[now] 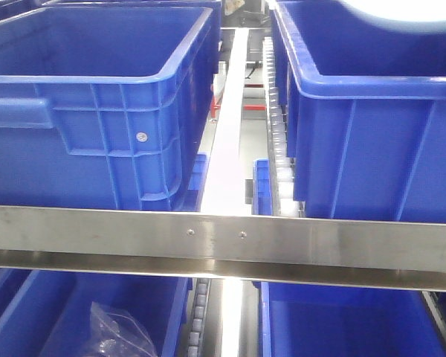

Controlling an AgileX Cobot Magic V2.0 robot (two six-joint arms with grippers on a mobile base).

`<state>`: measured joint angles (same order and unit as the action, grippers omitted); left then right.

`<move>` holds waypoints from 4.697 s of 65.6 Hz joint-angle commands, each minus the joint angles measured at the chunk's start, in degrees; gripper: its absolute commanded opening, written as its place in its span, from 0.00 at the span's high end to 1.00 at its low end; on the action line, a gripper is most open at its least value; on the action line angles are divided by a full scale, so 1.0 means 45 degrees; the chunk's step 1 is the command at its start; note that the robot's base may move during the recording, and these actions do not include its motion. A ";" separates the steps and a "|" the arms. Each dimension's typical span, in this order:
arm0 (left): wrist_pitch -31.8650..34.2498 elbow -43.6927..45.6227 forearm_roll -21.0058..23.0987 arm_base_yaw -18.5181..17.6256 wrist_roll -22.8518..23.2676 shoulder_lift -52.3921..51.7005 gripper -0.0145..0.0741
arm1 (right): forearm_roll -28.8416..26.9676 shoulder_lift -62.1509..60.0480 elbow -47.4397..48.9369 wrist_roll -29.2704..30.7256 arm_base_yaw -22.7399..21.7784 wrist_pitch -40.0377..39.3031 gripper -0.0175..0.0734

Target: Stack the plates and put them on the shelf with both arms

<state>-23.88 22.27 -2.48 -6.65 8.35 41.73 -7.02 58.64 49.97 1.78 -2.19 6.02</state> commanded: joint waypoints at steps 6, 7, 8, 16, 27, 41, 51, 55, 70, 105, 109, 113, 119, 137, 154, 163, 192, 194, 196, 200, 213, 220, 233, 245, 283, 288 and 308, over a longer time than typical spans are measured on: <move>0.0920 0.0372 -0.0007 -0.0010 0.0141 -0.0047 0.72 | -0.0067 0.2219 0.2205 0.0019 -0.0961 -0.1485 0.74; 0.0920 0.0372 -0.0007 -0.0010 0.0141 -0.0047 0.72 | -0.0067 0.2405 0.2396 0.0019 -0.1016 -0.1471 0.74; 0.0920 0.0372 -0.0007 -0.0010 0.0141 -0.0047 0.72 | -0.0067 0.2581 0.2515 0.0019 -0.1062 -0.1456 0.74; 0.0920 0.0372 -0.0007 -0.0010 0.0141 -0.0047 0.72 | -0.0067 0.3814 0.3328 0.0019 -0.1160 -0.1490 0.49; 0.0920 0.0372 -0.0007 -0.0010 0.0141 -0.0047 0.72 | -0.0067 0.4298 0.3580 0.0019 -0.1145 -0.1839 0.11; 0.0920 0.0372 -0.0007 -0.0010 0.0141 -0.0047 0.72 | -0.0067 0.3215 0.2892 0.0019 -0.1145 -0.1660 0.20; 0.0920 0.0372 -0.0007 -0.0010 0.0141 -0.0047 0.72 | -0.0067 0.1319 0.0954 0.0019 -0.1145 -0.1699 0.30; 0.0920 0.0372 -0.0007 -0.0010 0.0141 -0.0047 0.72 | -0.0067 0.0289 -0.0070 0.0019 -0.1145 -0.1869 0.38; 0.0920 0.0372 -0.0007 -0.0010 0.0141 -0.0047 0.72 | -0.0067 -0.3412 -0.4378 0.0019 -0.1145 -0.2930 0.74; 0.0920 0.0372 -0.0007 -0.0010 0.0141 -0.0047 0.72 | -0.0067 -0.5471 -0.5789 -0.0633 -0.1162 -0.3144 0.75; 0.0920 0.0372 -0.0007 -0.0010 0.0141 -0.0047 0.72 | -0.0067 -0.5471 -0.5789 -0.0633 -0.1162 -0.3159 0.75; 0.0920 0.0372 -0.0007 -0.0010 0.0141 -0.0047 0.72 | -0.0067 -0.5471 -0.5789 -0.0633 -0.1162 -0.3121 0.75; 0.0920 0.0372 -0.0007 -0.0010 0.0141 -0.0047 0.72 | -0.0081 -0.5471 -0.5789 -0.0659 -0.1162 -0.2994 0.75; 0.0924 0.0372 -0.0007 -0.0010 0.0141 -0.0047 0.72 | -0.0091 -0.8653 -0.7715 -0.0635 -0.1035 -0.1776 0.75; 0.0924 0.0372 -0.0007 -0.0010 0.0141 -0.0047 0.72 | -0.0091 -1.3334 -1.1464 -0.0647 -0.1049 -0.1789 0.75; 0.0936 0.0372 -0.0007 -0.0010 0.0141 -0.0047 0.72 | -0.0091 -1.3415 -1.1481 -0.0647 -0.1033 -0.1337 0.75; 0.0904 0.0372 -0.0007 -0.0010 0.0141 -0.0047 0.72 | -0.0091 -1.3415 -1.1480 -0.0647 -0.1033 -0.1495 0.75; 0.0904 0.0372 -0.0007 -0.0010 0.0141 -0.0047 0.72 | -0.0091 -1.3415 -1.1480 -0.0647 -0.1033 -0.1481 0.75; 0.0904 0.0372 -0.0007 -0.0010 0.0141 -0.0047 0.72 | -0.0091 -1.3415 -1.1480 -0.0647 -0.1033 -0.1481 0.75; 0.0904 0.0372 -0.0007 -0.0010 0.0141 -0.0047 0.72 | -0.0091 -1.3415 -1.1480 -0.0647 -0.1033 -0.1481 0.75; 0.0904 0.0372 -0.0007 -0.0010 0.0141 -0.0047 0.72 | -0.0091 -1.3415 -1.1480 -0.0647 -0.1033 -0.1481 0.75; 0.0904 0.0372 -0.0007 -0.0010 0.0141 -0.0047 0.72 | -0.0091 -1.3415 -1.1480 -0.0647 -0.1033 -0.1481 0.75; 0.0904 0.0372 -0.0007 -0.0010 0.0141 -0.0047 0.72 | -0.0091 -1.3415 -1.1480 -0.0647 -0.1033 -0.1481 0.75; 0.1007 0.0372 -0.0141 -0.0010 0.0113 -0.0047 0.72 | -0.0091 -1.3415 -1.1480 -0.0647 -0.1033 -0.1481 0.75; 0.6605 -0.5107 -0.0411 -0.0010 0.0113 -0.8658 0.72 | -0.0091 -1.3415 -1.1480 -0.0647 -0.1033 -0.1481 0.75; 0.5307 -0.5003 -0.0381 -0.0010 0.0113 -0.9600 0.72 | -0.0091 -1.3415 -1.1480 -0.0647 -0.1033 -0.1481 0.75; 0.5593 -0.5064 -0.0408 -0.0010 0.0113 -0.9602 0.72 | -0.0091 -1.3415 -1.1480 -0.0647 -0.1033 -0.1481 0.75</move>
<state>-3.48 -0.52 -4.82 -6.65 8.35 -0.27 -7.54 -0.64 -1.61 -1.16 -6.77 4.45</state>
